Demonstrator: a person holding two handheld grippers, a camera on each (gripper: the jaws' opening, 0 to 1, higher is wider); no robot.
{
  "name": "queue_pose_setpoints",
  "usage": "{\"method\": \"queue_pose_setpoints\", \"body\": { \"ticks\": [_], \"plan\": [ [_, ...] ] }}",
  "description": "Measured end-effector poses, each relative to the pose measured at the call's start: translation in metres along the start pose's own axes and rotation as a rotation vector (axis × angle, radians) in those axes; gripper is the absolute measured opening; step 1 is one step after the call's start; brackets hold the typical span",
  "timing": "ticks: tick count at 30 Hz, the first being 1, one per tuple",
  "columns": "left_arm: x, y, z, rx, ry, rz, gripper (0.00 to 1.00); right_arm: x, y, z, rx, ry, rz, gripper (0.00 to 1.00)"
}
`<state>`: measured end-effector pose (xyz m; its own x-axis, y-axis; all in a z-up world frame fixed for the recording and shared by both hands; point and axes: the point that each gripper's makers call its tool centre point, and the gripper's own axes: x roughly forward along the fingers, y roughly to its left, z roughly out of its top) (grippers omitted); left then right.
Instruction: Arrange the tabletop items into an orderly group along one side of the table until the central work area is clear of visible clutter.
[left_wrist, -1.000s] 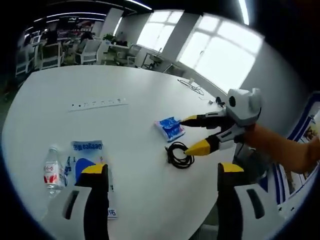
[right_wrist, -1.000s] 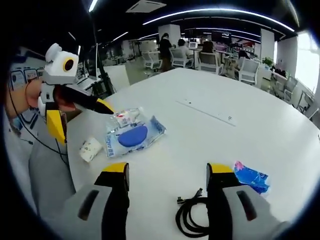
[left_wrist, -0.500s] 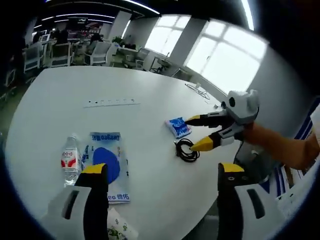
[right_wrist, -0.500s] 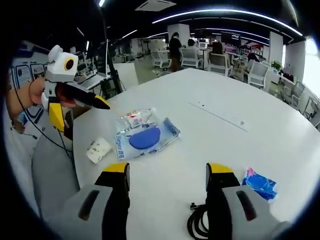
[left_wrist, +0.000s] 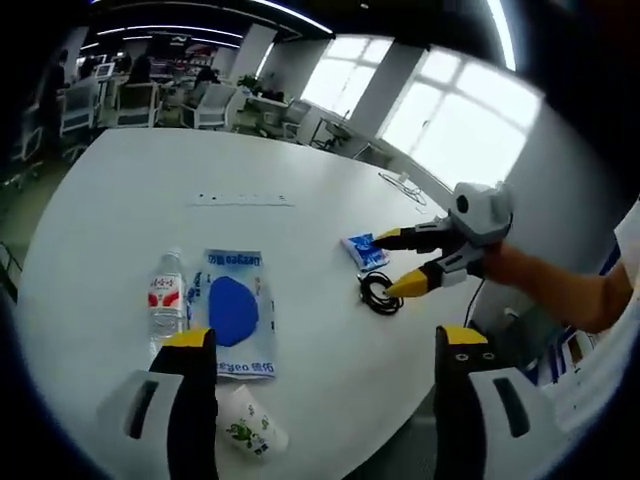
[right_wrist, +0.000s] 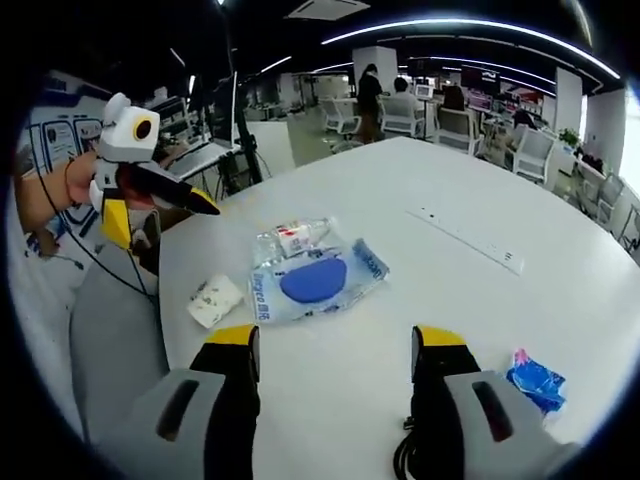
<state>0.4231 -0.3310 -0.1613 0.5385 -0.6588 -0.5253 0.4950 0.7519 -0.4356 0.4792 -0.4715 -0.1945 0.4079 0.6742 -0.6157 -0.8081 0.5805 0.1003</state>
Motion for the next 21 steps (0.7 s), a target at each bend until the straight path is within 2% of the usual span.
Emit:
{"method": "queue_pose_setpoints", "body": {
  "ticks": [15,21],
  "plan": [
    [-0.041,0.023,-0.013,-0.07,-0.051,0.048,0.92,0.037,0.045,0.02,-0.113,0.034,0.162,0.59],
    [-0.05,0.029,-0.018,-0.095,-0.07,0.055,0.92,0.056,0.075,0.022,-0.172,0.072,0.273,0.57]
  ]
}}
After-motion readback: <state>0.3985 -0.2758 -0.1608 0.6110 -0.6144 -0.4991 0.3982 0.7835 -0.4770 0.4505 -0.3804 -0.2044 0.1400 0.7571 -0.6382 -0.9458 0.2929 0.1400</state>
